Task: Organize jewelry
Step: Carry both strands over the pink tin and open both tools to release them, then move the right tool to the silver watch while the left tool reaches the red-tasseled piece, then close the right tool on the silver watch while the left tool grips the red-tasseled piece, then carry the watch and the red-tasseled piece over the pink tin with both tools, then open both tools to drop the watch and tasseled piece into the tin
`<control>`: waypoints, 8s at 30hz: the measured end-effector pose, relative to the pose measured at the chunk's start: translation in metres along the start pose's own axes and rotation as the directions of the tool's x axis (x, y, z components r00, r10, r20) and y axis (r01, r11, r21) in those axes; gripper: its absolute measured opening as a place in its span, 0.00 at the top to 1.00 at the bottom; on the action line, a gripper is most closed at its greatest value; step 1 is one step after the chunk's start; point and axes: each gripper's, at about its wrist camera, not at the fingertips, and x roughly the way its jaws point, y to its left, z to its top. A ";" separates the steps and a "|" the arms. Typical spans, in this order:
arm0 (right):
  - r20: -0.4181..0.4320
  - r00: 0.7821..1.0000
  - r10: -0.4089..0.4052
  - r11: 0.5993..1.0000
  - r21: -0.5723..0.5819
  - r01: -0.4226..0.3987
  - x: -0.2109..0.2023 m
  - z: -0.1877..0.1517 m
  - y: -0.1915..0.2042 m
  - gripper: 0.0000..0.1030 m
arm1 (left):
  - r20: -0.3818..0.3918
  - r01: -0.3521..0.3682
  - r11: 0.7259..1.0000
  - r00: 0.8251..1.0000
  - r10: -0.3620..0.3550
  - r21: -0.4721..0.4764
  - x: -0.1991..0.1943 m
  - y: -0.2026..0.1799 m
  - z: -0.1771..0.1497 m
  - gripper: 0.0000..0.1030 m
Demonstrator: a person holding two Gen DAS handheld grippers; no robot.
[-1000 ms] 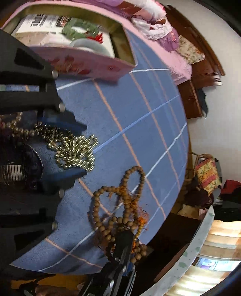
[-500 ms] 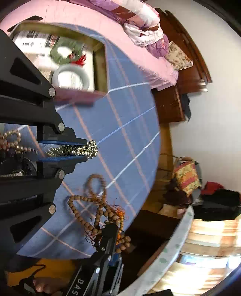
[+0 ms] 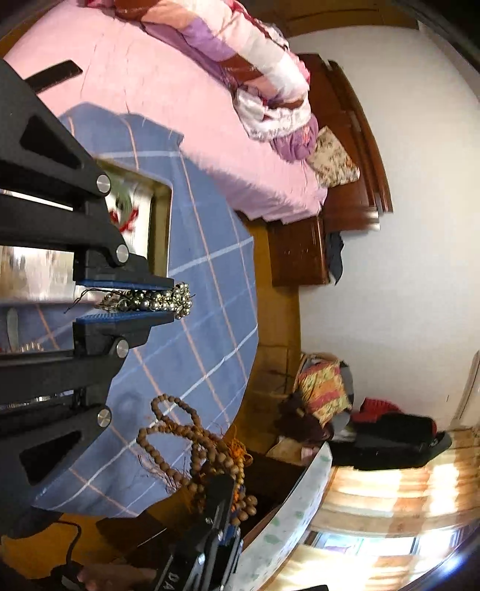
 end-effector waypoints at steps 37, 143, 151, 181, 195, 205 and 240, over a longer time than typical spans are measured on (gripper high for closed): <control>-0.285 0.930 0.230 0.961 -0.082 -0.263 0.132 -0.029 0.118 0.78 | -0.154 -0.158 0.980 0.978 0.139 -0.123 0.047 0.100 -0.065 0.91; -0.213 0.960 0.182 0.981 0.106 -0.163 0.002 -0.100 0.037 0.89 | 0.027 0.052 0.998 0.998 -0.051 -0.034 -0.054 0.002 -0.065 0.98; -0.165 0.967 0.195 0.976 0.130 -0.175 -0.008 -0.089 0.027 0.89 | 0.044 0.047 0.998 0.998 -0.045 -0.043 -0.060 0.009 -0.061 0.98; -0.087 0.972 0.219 0.975 0.046 -0.215 -0.010 -0.045 0.038 0.90 | 0.136 -0.067 0.995 0.988 0.076 -0.073 -0.084 0.061 -0.028 0.98; -0.097 0.949 0.299 0.949 -0.076 -0.306 0.023 -0.010 0.097 0.90 | 0.106 -0.092 0.993 0.989 0.099 -0.077 -0.063 0.077 -0.028 0.98; -0.168 0.928 0.333 0.928 -0.115 -0.354 0.065 -0.015 0.135 0.90 | 0.041 -0.120 0.988 0.991 0.124 -0.093 -0.039 0.093 -0.042 0.98; -0.351 0.887 0.299 0.935 -0.080 -0.346 0.129 -0.039 0.132 0.90 | -0.115 -0.167 0.984 0.981 0.158 -0.068 0.018 0.097 -0.077 0.98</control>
